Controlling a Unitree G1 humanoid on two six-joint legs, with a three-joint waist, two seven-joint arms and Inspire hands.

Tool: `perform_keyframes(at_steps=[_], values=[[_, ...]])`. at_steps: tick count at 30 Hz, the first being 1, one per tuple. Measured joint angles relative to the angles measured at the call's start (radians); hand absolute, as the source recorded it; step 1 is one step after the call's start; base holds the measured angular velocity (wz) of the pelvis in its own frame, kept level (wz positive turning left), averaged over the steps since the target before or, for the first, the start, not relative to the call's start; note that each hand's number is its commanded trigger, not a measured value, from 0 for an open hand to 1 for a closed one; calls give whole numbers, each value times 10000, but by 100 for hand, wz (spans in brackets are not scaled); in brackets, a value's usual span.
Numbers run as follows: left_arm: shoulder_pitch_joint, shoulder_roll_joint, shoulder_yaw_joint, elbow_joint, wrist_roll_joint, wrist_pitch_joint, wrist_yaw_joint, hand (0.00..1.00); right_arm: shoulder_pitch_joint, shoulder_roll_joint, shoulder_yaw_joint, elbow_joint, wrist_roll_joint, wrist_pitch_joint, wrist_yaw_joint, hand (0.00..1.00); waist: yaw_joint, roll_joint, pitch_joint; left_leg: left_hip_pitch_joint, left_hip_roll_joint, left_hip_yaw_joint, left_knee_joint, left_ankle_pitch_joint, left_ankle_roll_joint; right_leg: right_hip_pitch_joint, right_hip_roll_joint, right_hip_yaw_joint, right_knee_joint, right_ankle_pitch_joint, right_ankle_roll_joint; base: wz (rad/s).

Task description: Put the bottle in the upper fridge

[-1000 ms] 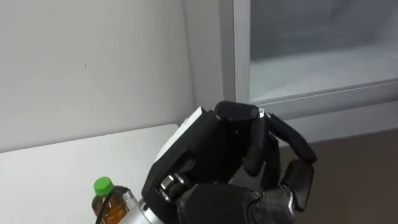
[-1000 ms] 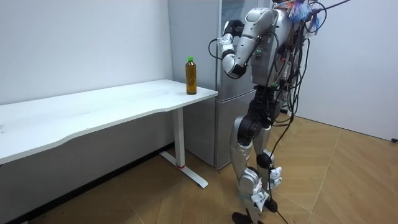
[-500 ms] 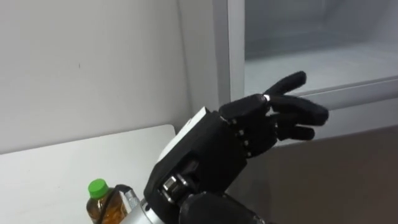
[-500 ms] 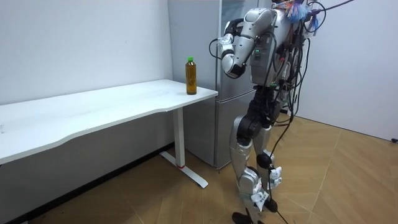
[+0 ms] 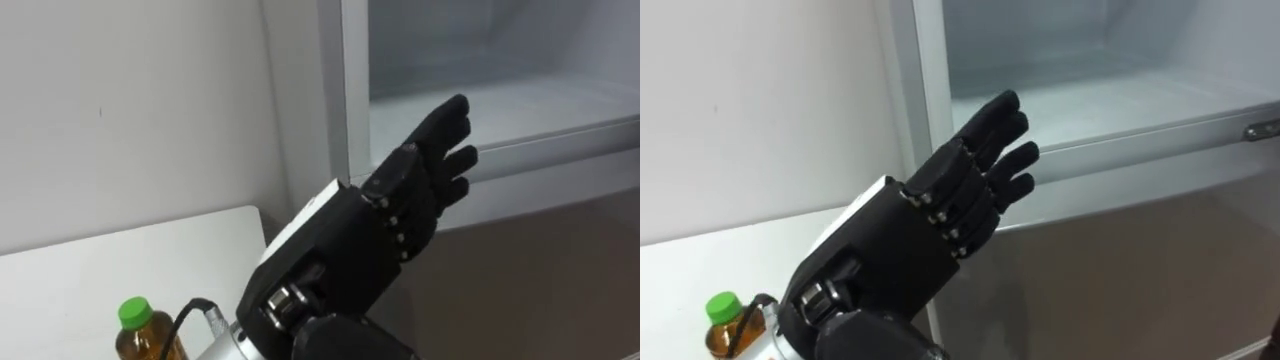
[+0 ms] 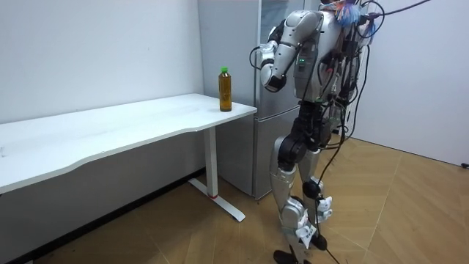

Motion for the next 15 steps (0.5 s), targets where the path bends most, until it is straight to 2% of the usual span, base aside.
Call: perform_keyframes(at_steps=[3,6,9,11,15], values=[[-76,0,-313,1,-2,2,-92,0,1,-1,0,0,140,8,89,0,-39,2,0,-3,25,197,1,0,-1,-87,33,196,7,9,-15,-18],[-186,13,-347,2,-1,2,-106,0,5,-9,-17,1,183,9,137,0,-188,2,1,-13,28,230,0,0,-1,-139,44,315,8,14,-24,-11],[-369,18,-363,9,-6,3,-188,0,-8,-9,-79,0,202,16,150,0,-295,3,0,-14,48,517,1,0,-1,-257,56,465,64,14,-24,-20],[-568,18,-404,34,-5,10,-268,0,1,-11,-99,1,241,26,136,0,-317,3,1,-1,64,728,1,0,-1,-369,70,648,149,15,-23,-29],[-982,24,-558,317,-6,10,-307,0,-1,-11,-93,-7,269,30,140,0,-327,5,1,19,112,857,1,-2,-4,-483,146,931,176,82,-45,-26]])
